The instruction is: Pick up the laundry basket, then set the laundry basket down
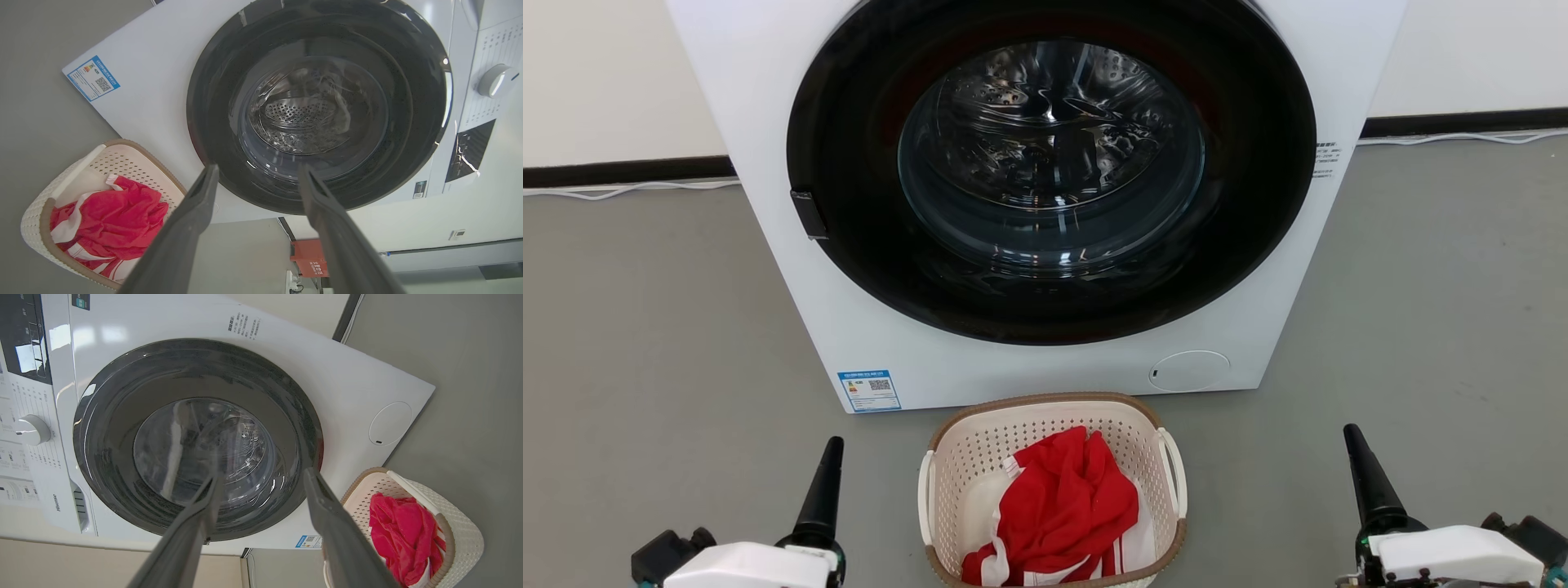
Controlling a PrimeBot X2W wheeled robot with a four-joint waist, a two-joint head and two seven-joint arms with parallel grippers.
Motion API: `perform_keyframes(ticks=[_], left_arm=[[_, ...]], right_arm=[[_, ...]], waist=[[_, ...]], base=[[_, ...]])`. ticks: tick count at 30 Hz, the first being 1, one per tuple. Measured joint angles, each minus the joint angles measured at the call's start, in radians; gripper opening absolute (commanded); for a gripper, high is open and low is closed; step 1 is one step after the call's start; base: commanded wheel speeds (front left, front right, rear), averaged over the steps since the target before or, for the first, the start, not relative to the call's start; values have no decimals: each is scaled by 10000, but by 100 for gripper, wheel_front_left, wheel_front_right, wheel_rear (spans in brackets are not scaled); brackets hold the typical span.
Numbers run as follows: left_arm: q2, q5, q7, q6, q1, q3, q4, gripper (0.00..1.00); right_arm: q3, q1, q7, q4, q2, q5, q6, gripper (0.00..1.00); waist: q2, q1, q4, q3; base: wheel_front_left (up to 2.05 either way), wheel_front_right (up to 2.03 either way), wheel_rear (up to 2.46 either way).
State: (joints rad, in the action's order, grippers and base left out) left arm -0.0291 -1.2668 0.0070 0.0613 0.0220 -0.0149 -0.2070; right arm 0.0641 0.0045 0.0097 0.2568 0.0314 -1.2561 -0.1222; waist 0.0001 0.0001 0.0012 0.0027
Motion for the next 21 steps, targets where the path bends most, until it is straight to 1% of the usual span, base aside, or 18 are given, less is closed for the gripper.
perform_keyframes(ticks=[2,3,5,10,15,21], left_arm=[[0,209,-36,-13,1,46,38,100],[0,418,-79,-84,2,96,79,100],[-6,796,-90,-92,19,188,121,100],[-23,1730,-268,-349,119,347,213,100],[-31,2661,-387,-454,120,520,290,100],[-102,3618,-548,-779,124,698,412,100]], right_arm=[[-21,1,-27,-36,0,188,0,100],[-42,1,-50,-86,2,397,0,100],[-82,1,-113,-173,2,755,0,100],[-205,5,-219,-274,4,1574,0,100],[-330,9,-389,-410,8,2366,0,100],[-383,36,-541,-525,12,3187,-6,100]], waist=[[0,0,1,0],[0,0,1,0],[0,0,2,-1],[0,0,3,-2],[-1,0,4,0],[0,-1,4,-1]], base=[[0,0,0],[0,0,0],[0,0,0],[0,0,0],[0,0,0],[0,0,0]])
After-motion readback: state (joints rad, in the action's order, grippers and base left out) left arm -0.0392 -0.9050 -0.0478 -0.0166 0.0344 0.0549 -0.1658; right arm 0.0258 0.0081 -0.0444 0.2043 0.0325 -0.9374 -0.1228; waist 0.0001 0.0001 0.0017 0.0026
